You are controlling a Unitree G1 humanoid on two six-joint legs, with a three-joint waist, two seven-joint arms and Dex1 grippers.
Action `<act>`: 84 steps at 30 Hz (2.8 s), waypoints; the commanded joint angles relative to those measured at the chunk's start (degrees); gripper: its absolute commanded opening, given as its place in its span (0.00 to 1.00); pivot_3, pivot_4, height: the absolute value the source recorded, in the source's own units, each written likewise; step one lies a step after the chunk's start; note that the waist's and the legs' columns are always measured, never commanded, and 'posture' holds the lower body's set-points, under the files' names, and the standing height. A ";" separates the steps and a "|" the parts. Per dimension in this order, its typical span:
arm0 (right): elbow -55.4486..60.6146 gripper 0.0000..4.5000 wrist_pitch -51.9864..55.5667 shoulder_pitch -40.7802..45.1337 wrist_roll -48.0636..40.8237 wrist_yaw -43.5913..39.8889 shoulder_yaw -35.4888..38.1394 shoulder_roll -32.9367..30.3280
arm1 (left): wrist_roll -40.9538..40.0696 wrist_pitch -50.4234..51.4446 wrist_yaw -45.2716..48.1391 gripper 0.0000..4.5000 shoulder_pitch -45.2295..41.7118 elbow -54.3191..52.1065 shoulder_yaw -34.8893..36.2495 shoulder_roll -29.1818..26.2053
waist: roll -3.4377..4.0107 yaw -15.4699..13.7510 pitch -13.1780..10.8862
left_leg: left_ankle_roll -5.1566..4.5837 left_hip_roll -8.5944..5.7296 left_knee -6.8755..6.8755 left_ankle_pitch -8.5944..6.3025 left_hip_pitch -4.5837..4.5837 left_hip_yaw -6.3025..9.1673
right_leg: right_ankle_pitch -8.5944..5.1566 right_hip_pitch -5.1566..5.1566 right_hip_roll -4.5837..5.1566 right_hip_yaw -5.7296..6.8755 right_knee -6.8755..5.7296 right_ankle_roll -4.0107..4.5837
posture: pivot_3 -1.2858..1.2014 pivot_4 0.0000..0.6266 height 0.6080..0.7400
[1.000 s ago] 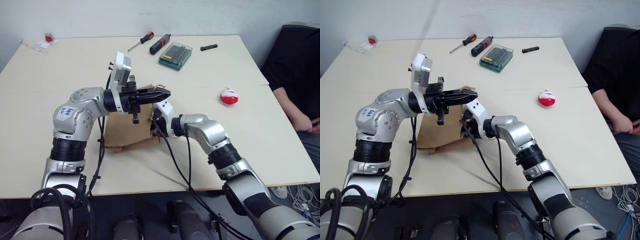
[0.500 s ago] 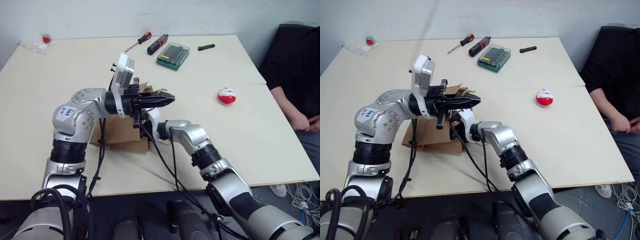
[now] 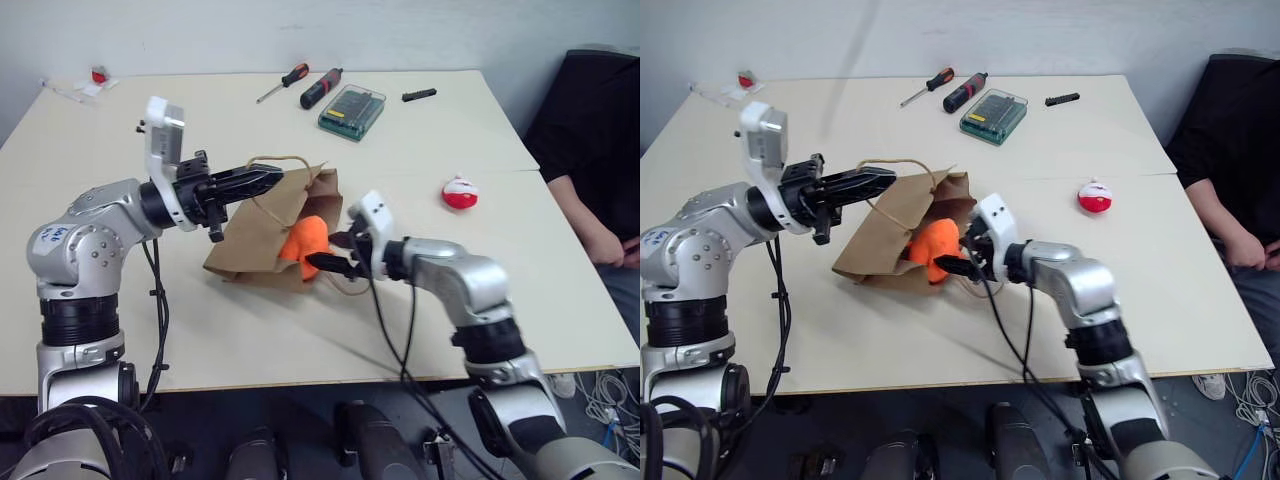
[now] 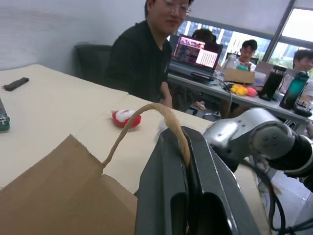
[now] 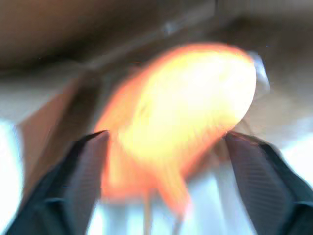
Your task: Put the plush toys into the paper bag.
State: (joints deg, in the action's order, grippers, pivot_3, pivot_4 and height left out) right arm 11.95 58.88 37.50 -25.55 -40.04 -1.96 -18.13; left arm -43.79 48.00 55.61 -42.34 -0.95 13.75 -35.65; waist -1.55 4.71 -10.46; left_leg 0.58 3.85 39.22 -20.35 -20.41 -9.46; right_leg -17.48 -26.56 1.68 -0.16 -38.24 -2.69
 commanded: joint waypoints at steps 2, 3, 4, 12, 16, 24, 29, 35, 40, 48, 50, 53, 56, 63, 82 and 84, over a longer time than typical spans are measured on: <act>16.73 0.99 9.43 -7.09 -8.82 3.61 12.60 -3.94 | -3.04 1.47 -1.55 0.00 0.76 -1.25 2.91 -1.04 | -0.01 -0.16 0.00 | 0.03 0.00 -0.01 0.00 0.02 0.02 | -0.01 0.02 -0.04 -0.01 0.02 0.01 | 0.52 0.24 1.00; 19.12 0.99 11.05 -8.89 -10.21 4.50 15.33 -4.78 | -3.34 1.69 -1.73 0.00 0.86 -1.45 2.99 -1.10 | -0.01 -0.32 0.00 | 0.03 -0.01 -0.02 0.00 0.01 0.02 | -0.01 0.02 -0.03 0.00 0.03 0.01 | 0.52 0.24 1.00; 21.71 0.99 13.06 -11.20 -11.74 5.46 19.21 -5.57 | -3.78 2.00 -2.00 0.00 0.80 -1.41 3.14 -1.09 | -0.01 -0.40 0.00 | 0.03 -0.03 -0.02 0.00 0.01 0.02 | -0.01 0.04 -0.03 -0.01 0.05 0.01 | 0.52 0.24 1.00; 31.08 0.99 15.85 -27.23 -14.60 10.76 38.14 -12.02 | -4.67 2.06 -1.82 0.00 -0.48 -0.43 2.33 -1.32 | -0.01 -1.66 0.01 | 0.02 -0.06 -0.04 0.00 0.07 -0.02 | 0.00 0.12 -0.11 -0.09 0.15 -0.01 | 0.52 0.24 1.00; 28.76 0.99 8.51 -29.89 -8.82 14.33 33.69 -14.14 | -4.55 1.72 -1.46 0.00 -1.24 0.00 1.90 -1.29 | -0.02 -1.47 0.01 | 0.00 -0.10 -0.04 0.02 0.10 -0.06 | 0.04 0.16 -0.14 -0.17 0.19 -0.06 | 0.52 0.24 1.00; -1.72 0.99 -13.61 -10.86 10.04 27.22 18.54 -11.37 | -4.80 1.13 -2.84 0.00 -2.17 -0.77 1.17 0.31 | 0.01 -1.24 -0.01 | 0.02 -0.08 -0.09 0.09 0.16 -0.24 | 0.10 0.09 -0.16 -0.26 0.17 -0.04 | 0.52 0.24 1.00; -32.87 0.99 -25.01 7.30 16.21 27.87 12.98 -11.13 | -5.58 1.01 -4.30 0.00 -1.51 -2.41 1.81 1.38 | 0.06 -0.75 -0.04 | 0.00 -0.06 -0.11 0.11 0.18 -0.34 | 0.10 0.08 -0.16 -0.27 0.19 -0.03 | 0.52 0.24 1.00; -66.37 0.99 -34.28 22.96 21.19 30.69 10.46 -10.58 | -6.72 1.13 -6.51 0.00 0.63 -5.56 2.53 2.52 | 0.07 0.32 -0.04 | -0.02 -0.04 -0.25 0.12 0.15 -0.34 | 0.09 0.04 -0.12 -0.25 0.25 -0.02 | 0.52 0.24 1.00; -78.68 0.86 -40.47 27.92 18.11 30.72 14.51 -9.12 | -7.14 0.75 -7.54 0.00 1.65 -6.69 2.61 2.66 | 0.07 0.52 -0.04 | -0.02 -0.01 -0.16 0.12 0.16 -0.33 | 0.09 0.06 -0.12 -0.26 0.17 -0.02 | 0.52 0.24 1.00; -80.09 0.26 -42.36 28.88 15.73 24.82 16.90 -9.14 | -6.59 0.16 -7.22 0.00 1.15 -5.97 1.77 2.49 | 0.07 0.31 -0.04 | -0.02 -0.04 -0.11 0.12 0.16 -0.29 | 0.10 0.10 -0.08 -0.24 0.13 -0.04 | 0.52 0.24 1.00; -76.28 0.13 -39.47 28.74 12.31 18.32 18.22 -8.47 | -6.38 0.04 -6.94 0.00 0.47 -5.34 1.28 2.53 | 0.07 0.33 -0.04 | -0.01 -0.02 -0.11 0.12 0.16 -0.29 | 0.10 0.10 -0.10 -0.24 0.12 -0.04 | 0.52 0.24 1.00; -60.34 0.02 -29.58 24.35 6.59 7.38 16.84 -7.76 | -6.40 0.15 -6.30 0.00 -0.85 -4.58 0.53 2.53 | 0.10 0.47 -0.06 | 0.00 0.00 -0.12 0.13 0.16 -0.30 | 0.10 0.07 -0.13 -0.25 0.05 -0.04 | 0.52 0.24 1.00; -27.03 0.02 -8.19 12.55 -5.64 1.63 11.66 -8.07 | -6.59 0.47 -4.82 0.00 -2.68 -3.92 -0.82 2.35 | 0.13 0.13 -0.07 | 0.08 0.08 -0.14 0.13 0.08 -0.13 | 0.08 0.03 -0.18 -0.17 -0.20 0.00 | 0.52 0.24 1.00; 1.49 0.02 12.07 2.83 -20.48 11.98 10.77 3.16 | -0.58 -5.46 -0.86 0.00 -4.50 -4.52 -7.62 3.06 | 0.13 0.04 -0.07 | 0.20 0.05 -0.03 0.16 0.11 -0.09 | 0.04 0.01 -0.16 -0.15 -0.17 0.06 | 0.52 0.24 1.00; -22.41 0.02 -2.48 15.84 -3.66 9.68 -5.54 8.91 | -2.35 -3.72 3.86 0.00 -4.83 -5.31 -10.12 3.34 | 0.10 0.23 -0.05 | 0.14 -0.03 -0.10 0.24 0.08 -0.03 | 0.04 -0.01 -0.13 -0.14 -0.09 0.07 | 0.52 0.24 1.00; -25.15 0.02 -2.60 16.89 -3.15 9.18 -5.75 10.49 | -1.55 -4.62 3.27 0.00 -4.98 -3.96 -9.92 3.86 | 0.10 0.25 -0.05 | 0.13 -0.03 -0.10 0.24 0.08 -0.03 | 0.04 0.00 -0.12 -0.14 -0.08 0.07 | 0.52 0.24 1.00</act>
State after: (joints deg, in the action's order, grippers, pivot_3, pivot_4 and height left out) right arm -12.49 57.30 52.95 -28.76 -29.75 -7.06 -8.60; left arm -45.57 44.70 59.01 -46.36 -4.28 2.66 -31.91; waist -1.45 4.96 -10.51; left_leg 0.71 3.82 39.13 -20.10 -20.33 -9.49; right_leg -17.44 -26.57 1.57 -0.30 -38.32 -2.62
